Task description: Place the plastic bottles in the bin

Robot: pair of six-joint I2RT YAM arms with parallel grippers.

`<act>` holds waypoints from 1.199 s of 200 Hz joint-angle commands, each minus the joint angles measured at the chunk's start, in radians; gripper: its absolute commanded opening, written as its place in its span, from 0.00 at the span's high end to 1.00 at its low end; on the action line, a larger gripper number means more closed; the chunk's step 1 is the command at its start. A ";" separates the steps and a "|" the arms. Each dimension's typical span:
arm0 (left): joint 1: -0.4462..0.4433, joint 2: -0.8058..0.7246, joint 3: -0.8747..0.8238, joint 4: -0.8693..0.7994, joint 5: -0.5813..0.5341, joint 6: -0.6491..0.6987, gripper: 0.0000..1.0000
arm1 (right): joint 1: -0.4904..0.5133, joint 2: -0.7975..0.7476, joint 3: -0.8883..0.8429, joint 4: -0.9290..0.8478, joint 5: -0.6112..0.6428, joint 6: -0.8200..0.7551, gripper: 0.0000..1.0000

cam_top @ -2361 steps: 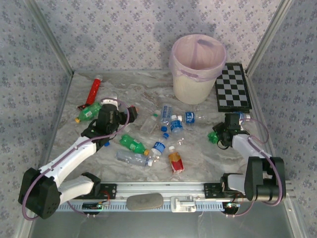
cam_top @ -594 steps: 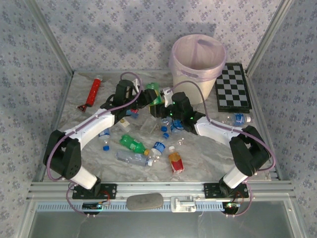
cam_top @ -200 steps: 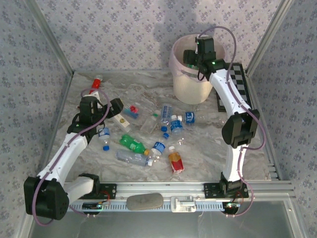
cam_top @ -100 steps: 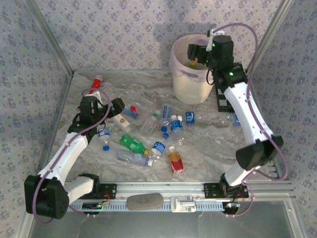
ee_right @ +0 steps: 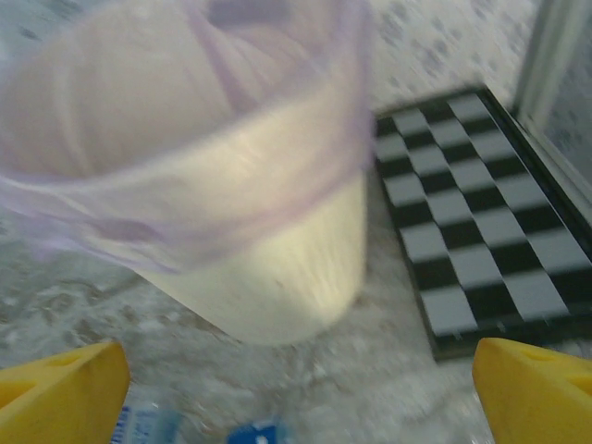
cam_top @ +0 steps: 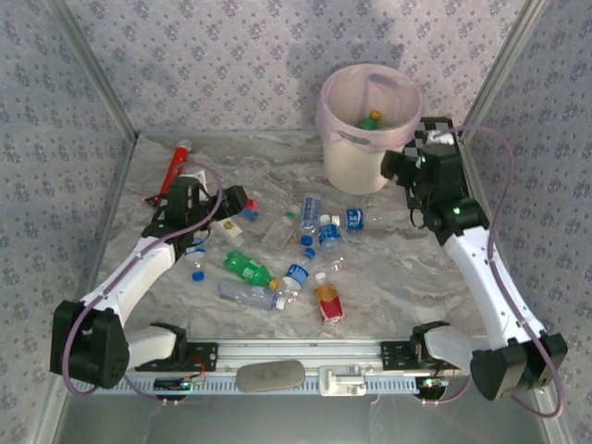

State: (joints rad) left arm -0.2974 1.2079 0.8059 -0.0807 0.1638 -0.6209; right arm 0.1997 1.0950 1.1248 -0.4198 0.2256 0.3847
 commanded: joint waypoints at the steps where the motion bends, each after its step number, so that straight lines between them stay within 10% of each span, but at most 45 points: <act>1: -0.017 0.019 0.058 0.020 -0.008 0.010 0.00 | -0.056 -0.055 -0.101 -0.045 0.022 0.127 0.03; 122: -0.029 0.012 0.078 -0.067 -0.065 0.020 0.00 | -0.503 0.201 -0.279 0.102 -0.235 0.354 0.03; 240: -0.028 -0.015 0.085 -0.092 -0.127 0.035 0.00 | -0.589 0.475 -0.236 0.215 -0.295 0.427 0.05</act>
State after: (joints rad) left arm -0.3218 1.2285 0.8577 -0.1623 0.0593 -0.6094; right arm -0.3790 1.5238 0.8528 -0.2298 -0.0532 0.7868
